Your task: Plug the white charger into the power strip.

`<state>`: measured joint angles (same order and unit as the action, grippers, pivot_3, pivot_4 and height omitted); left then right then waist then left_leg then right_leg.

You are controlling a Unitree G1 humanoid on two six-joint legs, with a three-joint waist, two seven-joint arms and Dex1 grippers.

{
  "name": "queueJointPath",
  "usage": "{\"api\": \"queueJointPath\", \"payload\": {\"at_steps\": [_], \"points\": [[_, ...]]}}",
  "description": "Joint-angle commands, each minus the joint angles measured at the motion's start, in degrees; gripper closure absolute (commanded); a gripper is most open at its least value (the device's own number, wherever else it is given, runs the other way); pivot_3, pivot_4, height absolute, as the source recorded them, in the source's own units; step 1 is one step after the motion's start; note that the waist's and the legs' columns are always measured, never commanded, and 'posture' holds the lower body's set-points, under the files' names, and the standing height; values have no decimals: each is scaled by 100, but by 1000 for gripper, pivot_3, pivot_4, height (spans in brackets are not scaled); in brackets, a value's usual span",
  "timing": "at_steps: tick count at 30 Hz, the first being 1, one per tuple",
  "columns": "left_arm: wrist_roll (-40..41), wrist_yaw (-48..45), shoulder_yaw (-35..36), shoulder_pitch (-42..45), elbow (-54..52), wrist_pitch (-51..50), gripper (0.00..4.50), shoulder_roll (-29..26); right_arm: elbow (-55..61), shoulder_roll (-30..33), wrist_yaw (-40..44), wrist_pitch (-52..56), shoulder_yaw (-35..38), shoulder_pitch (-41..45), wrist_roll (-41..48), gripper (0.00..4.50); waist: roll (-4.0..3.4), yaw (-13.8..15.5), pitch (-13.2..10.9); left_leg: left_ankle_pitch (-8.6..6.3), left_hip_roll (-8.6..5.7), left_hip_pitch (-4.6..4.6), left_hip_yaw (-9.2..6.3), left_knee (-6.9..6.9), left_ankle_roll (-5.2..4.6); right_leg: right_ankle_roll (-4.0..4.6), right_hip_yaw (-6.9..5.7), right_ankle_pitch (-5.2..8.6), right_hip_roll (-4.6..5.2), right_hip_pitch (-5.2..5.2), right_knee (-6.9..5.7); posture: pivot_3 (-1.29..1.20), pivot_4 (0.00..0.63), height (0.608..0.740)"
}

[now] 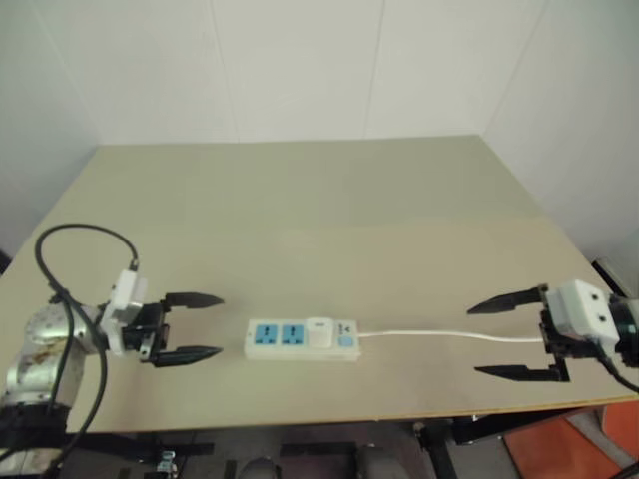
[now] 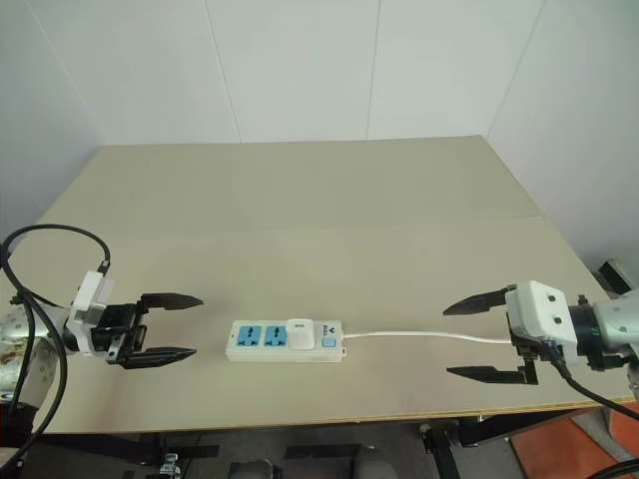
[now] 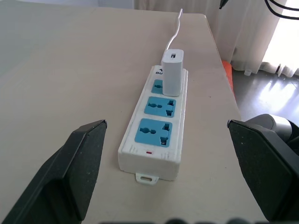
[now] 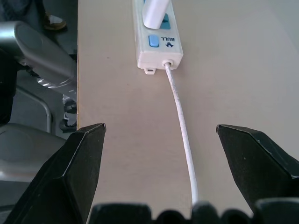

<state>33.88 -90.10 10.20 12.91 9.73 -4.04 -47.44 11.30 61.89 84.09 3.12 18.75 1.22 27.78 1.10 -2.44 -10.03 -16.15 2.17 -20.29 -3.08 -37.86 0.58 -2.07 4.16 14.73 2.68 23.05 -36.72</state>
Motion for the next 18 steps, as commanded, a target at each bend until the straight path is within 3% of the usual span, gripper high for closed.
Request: {"api": "queueJointPath", "payload": {"at_steps": [1,18], "points": [[44,110,112,-18,-230,-12,0,46,217,59,-175,78,310,-64,46,63,0,3,0,0,-1,0,1,0,0,1,0,0,1,0,0,0,150,740],[-326,128,-271,735,279,80,0,317,798,-104,-876,330,656,-631,-31,63,1,28,0,0,-4,-6,1,0,0,33,0,-19,2,0,4,0,150,740]]}}
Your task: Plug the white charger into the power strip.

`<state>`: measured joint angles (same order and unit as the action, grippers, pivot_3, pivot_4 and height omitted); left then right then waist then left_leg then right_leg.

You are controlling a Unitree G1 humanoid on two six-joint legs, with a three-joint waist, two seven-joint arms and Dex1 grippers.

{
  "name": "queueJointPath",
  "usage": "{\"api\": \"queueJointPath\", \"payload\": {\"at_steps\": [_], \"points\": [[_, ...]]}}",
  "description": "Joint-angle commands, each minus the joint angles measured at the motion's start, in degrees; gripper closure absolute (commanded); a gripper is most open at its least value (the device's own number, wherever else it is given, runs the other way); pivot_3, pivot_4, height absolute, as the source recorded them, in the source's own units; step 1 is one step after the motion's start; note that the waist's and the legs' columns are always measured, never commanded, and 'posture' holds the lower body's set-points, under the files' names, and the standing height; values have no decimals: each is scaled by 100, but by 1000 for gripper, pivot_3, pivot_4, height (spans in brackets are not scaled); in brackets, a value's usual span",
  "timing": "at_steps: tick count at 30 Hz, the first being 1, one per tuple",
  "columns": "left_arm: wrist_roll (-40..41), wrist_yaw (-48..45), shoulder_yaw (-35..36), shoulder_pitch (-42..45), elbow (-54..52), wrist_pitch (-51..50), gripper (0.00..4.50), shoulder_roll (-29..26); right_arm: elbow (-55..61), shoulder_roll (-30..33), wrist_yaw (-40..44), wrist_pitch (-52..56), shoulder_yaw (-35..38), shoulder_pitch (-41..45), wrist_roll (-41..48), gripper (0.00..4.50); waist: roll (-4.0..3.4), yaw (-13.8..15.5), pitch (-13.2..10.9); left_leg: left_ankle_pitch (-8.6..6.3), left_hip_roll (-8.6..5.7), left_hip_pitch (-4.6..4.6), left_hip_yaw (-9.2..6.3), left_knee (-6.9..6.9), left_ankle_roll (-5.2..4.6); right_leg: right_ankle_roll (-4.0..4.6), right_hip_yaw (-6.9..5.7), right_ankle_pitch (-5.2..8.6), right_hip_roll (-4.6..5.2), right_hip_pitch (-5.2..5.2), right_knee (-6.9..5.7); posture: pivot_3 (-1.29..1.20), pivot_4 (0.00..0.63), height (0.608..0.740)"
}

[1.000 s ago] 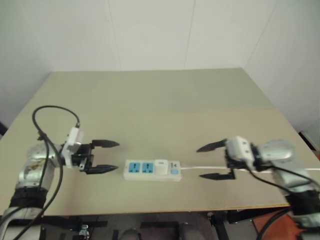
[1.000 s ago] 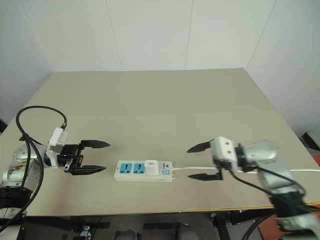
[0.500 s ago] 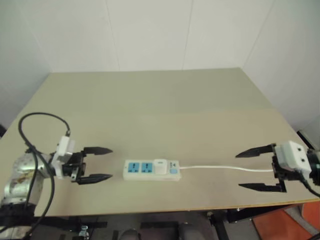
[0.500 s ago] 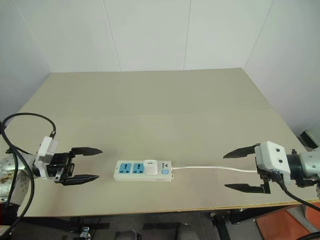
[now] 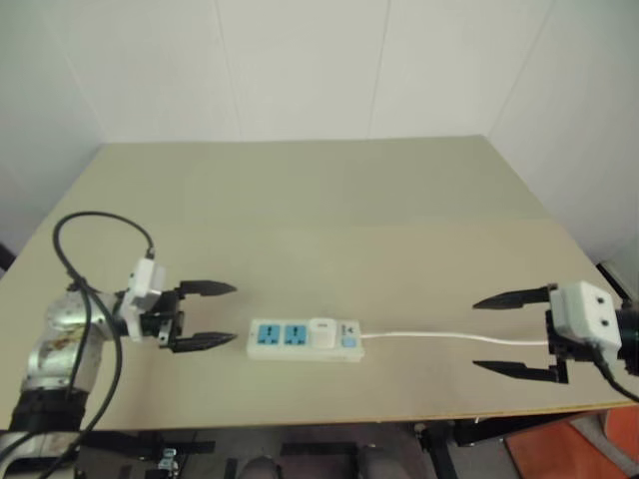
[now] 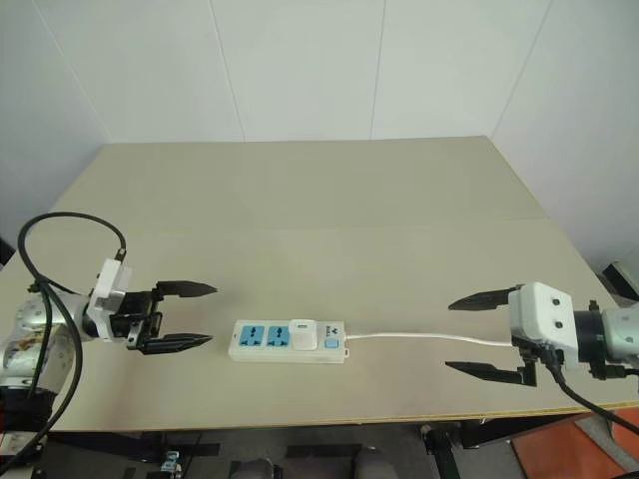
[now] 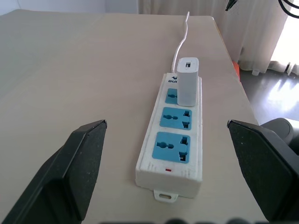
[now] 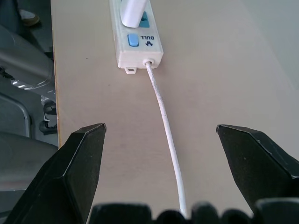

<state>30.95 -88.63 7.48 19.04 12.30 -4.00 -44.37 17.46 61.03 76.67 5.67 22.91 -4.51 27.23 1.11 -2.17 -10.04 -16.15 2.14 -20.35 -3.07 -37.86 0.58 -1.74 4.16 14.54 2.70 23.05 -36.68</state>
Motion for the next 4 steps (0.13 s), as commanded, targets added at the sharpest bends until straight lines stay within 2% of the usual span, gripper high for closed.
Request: {"api": "queueJointPath", "payload": {"at_steps": [1,4], "points": [[-36,-10,-4,155,33,56,0,30,189,-19,-174,87,248,-71,13,63,0,-1,0,0,0,0,0,0,0,2,0,-1,0,0,0,0,150,740],[-54,-15,-31,247,86,36,0,75,165,-13,-229,85,276,-102,20,63,0,-5,0,0,0,3,0,0,0,-1,1,0,-1,-1,-3,0,150,740]]}}
